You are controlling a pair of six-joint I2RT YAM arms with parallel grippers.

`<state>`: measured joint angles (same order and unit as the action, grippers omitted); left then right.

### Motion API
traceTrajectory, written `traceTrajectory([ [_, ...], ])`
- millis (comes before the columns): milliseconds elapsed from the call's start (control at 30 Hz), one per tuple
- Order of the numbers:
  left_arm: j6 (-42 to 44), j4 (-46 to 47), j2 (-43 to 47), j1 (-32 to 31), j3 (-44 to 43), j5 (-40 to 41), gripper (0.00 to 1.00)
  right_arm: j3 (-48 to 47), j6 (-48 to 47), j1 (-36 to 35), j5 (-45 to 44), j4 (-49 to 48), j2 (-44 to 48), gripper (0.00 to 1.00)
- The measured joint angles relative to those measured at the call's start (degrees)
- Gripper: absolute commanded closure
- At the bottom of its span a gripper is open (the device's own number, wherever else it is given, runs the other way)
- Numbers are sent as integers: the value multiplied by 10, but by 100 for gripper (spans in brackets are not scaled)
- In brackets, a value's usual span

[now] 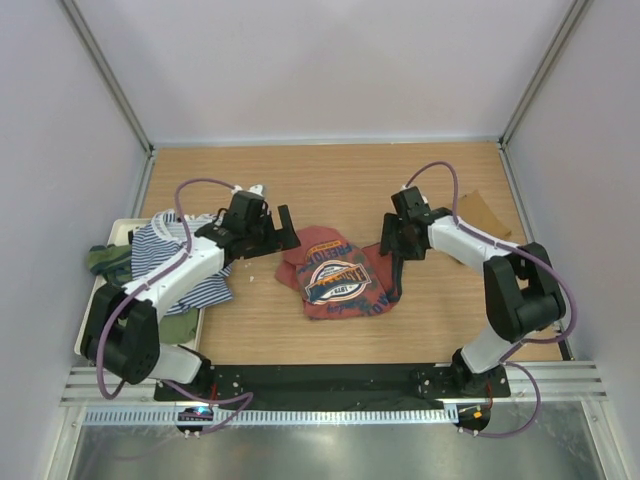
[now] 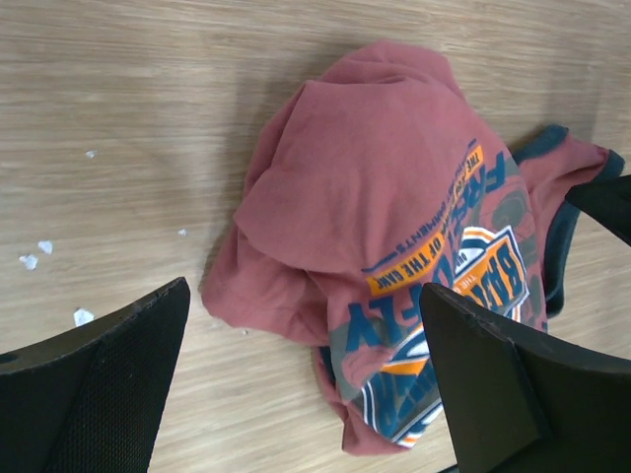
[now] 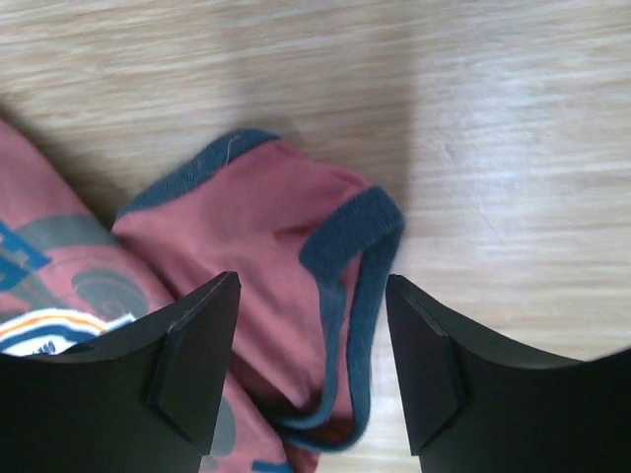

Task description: Fold and stack the tank tops

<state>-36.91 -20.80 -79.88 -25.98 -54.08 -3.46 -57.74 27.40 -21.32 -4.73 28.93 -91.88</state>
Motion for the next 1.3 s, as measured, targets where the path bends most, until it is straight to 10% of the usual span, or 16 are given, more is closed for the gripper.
traceTrajectory([
  [333, 14, 21, -86, 0, 0, -13, 3, -58, 5, 9, 21, -31, -88, 98],
  [700, 15, 21, -64, 0, -14, 36, 5, -264, -42, -76, 52, -9, -43, 99],
  [800, 15, 21, -25, 0, -13, 59, 5, -176, -42, -105, 53, -30, 110, 99],
  [1000, 8, 26, 63, 0, 9, 86, 6, 20, -10, 77, -17, -39, 408, 99],
  [1300, -16, 32, 121, -4, 35, 78, 3, 119, -2, 83, -16, 0, 325, 99],
])
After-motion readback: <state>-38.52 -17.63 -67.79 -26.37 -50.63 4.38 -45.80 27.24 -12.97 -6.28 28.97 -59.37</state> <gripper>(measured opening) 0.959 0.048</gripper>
